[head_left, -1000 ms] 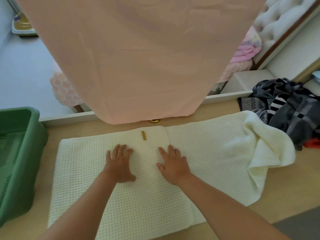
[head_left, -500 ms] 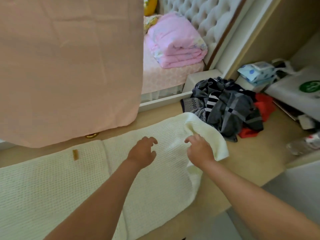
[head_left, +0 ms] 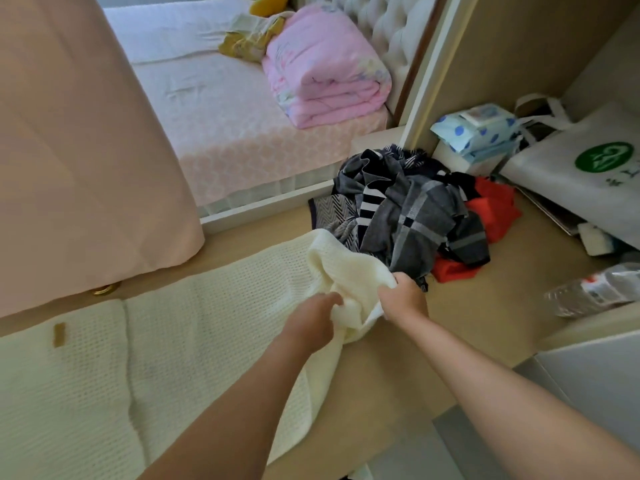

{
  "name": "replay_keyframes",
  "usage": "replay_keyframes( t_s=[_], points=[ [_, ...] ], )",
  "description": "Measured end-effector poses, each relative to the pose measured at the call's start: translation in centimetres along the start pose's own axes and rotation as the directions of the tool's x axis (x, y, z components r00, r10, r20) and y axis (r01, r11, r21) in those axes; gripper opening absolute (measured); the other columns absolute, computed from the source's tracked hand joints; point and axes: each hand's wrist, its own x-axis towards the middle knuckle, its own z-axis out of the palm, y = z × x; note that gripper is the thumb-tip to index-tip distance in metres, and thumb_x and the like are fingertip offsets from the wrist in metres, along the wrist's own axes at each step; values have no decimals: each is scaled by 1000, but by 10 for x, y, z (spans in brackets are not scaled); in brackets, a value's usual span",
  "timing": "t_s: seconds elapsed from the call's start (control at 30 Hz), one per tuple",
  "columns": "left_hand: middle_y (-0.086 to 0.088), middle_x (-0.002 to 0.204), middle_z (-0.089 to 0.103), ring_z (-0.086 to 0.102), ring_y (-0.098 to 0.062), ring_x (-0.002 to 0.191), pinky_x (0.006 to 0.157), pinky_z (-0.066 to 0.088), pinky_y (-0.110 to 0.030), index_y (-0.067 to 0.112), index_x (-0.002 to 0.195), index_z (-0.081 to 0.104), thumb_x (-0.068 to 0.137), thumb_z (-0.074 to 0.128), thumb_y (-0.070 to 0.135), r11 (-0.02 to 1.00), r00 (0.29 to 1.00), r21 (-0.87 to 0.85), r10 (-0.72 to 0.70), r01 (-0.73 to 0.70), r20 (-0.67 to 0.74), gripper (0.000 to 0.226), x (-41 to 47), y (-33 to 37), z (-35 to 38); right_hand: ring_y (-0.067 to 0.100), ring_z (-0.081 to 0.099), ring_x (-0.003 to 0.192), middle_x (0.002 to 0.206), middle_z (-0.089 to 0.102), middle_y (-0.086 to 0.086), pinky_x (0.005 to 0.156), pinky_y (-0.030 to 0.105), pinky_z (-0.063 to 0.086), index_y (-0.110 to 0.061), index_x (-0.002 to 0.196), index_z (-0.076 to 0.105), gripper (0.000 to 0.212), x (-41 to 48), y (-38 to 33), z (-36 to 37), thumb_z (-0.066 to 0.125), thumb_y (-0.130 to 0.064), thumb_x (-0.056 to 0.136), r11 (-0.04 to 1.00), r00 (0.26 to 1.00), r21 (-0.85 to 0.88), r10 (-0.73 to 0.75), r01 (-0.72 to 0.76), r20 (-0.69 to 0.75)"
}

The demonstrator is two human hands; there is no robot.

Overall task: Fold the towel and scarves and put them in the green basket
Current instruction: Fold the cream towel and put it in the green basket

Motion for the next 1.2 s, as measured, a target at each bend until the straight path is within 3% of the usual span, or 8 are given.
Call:
replay_keyframes(
  t_s=[0.17, 0.33, 0.43, 0.53, 0.6, 0.73, 0.83, 1.2],
  points=[
    [-1, 95, 64, 56, -13, 76, 63, 44, -30, 23, 109, 57, 89, 41, 7, 896, 879, -345, -384, 281, -281, 31, -12, -28, -30, 17, 61, 88, 103, 65, -4, 60, 25, 41, -23, 115, 59, 24, 16, -50, -17, 55, -17, 92, 916, 977, 370, -91, 157, -192],
    [-10, 118, 58, 59, -26, 103, 79, 49, -36, 10, 135, 37, 90, 48, 17, 812, 809, -9, -582, 584, -85, 46, -27, -65, -38, 19, 56, 122, 145, 48, 0, 93, 32, 52, -24, 148, 36, 70, 25, -70, -7, 66, -8, 87, 866, 987, 475, -125, 157, -98],
    [-7, 131, 47, 47, -26, 117, 92, 43, -38, 26, 145, 31, 83, 61, 20, 917, 918, 167, -319, 362, -236, 68, -23, -63, -30, 24, 52, 127, 150, 41, 7, 103, 41, 46, -19, 151, 31, 82, 20, -61, 19, 76, -25, 82, 944, 998, 325, -58, 60, -15],
    [-2, 149, 34, 34, -26, 132, 104, 36, -43, 36, 144, 41, 78, 69, 19, 920, 967, 388, 142, -51, -209, 73, -15, -49, -18, 27, 61, 111, 127, 63, 6, 87, 30, 48, -17, 120, 64, 44, 15, -47, 44, 73, -38, 83, 999, 996, 40, 30, -33, 84],
    [2, 147, 41, 40, -22, 130, 104, 36, -39, 36, 135, 54, 84, 67, 20, 886, 966, 451, 203, -111, -160, 55, -8, -43, -12, 28, 63, 105, 119, 68, 4, 85, 30, 51, -22, 106, 72, 21, 16, -41, 54, 64, -31, 88, 997, 991, -46, 72, -67, 117],
    [7, 99, 67, 61, -15, 87, 73, 47, -29, 26, 105, 68, 87, 55, 12, 998, 917, 39, -28, 48, -398, 26, -13, -40, -19, 34, 59, 113, 130, 54, 10, 90, 36, 50, -16, 121, 56, 43, 13, -41, 55, 68, -34, 84, 981, 983, -65, 183, -181, 22],
    [2, 80, 64, 58, -15, 69, 58, 43, -29, 24, 95, 56, 85, 47, 2, 930, 866, -350, -261, 108, -426, 25, -30, -45, -34, 31, 64, 105, 120, 65, 10, 79, 30, 48, -9, 119, 62, 47, 3, -41, 60, 72, -39, 84, 977, 954, -57, 215, -208, 208],
    [1, 90, 70, 63, -17, 89, 70, 52, -33, 17, 84, 72, 84, 43, 2, 640, 707, -757, -596, 132, -381, 33, -113, -95, -89, 20, 51, 101, 112, 55, 0, 81, 32, 40, -9, 128, 48, 37, -63, -168, 68, 39, -35, 104, 923, 955, 318, -267, 215, 128]
  ],
)
